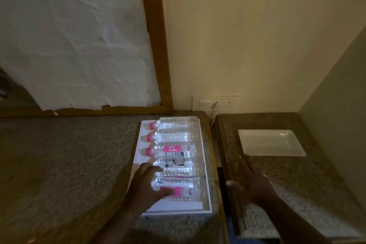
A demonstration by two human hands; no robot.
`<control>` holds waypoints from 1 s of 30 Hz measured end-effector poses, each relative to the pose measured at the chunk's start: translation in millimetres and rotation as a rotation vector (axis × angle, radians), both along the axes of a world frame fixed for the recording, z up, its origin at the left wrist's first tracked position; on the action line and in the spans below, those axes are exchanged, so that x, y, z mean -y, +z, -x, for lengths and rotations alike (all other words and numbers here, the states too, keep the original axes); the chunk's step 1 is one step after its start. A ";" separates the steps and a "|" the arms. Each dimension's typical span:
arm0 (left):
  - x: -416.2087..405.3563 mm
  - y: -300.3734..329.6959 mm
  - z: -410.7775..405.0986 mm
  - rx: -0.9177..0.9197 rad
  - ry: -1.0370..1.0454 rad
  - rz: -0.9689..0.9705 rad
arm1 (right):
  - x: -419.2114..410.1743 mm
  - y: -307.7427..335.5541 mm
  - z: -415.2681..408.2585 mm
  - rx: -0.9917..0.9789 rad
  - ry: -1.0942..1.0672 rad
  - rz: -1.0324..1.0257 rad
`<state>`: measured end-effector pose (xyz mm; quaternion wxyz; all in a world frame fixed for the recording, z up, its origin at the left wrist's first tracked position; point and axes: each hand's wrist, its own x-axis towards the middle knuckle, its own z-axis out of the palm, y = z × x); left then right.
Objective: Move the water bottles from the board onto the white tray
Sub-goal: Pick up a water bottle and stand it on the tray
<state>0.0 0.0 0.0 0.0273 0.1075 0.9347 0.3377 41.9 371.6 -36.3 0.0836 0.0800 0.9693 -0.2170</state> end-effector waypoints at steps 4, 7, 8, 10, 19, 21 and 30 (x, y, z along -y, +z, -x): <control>0.5 -5.5 -6.2 0.054 -0.076 0.089 | -3.1 -22.3 -14.2 0.140 0.009 -0.084; 3.5 -8.2 -8.9 0.129 -0.131 0.162 | -4.4 -36.1 -16.6 0.140 0.037 -0.186; 4.9 -6.9 -9.5 0.154 -0.143 0.165 | -5.4 -38.8 -16.9 0.143 0.047 -0.211; 7.2 -3.6 -8.1 0.174 -0.151 0.166 | -7.8 -45.3 -16.4 0.154 0.069 -0.257; -5.1 67.3 17.3 0.169 -0.205 0.112 | -11.0 -56.1 -20.5 0.122 0.074 -0.292; -19.3 82.5 20.0 0.168 -0.213 0.026 | -11.3 -57.4 -22.2 0.113 0.067 -0.281; -57.3 78.8 3.1 0.097 0.103 -0.482 | -10.6 -57.4 -23.3 0.042 0.016 -0.175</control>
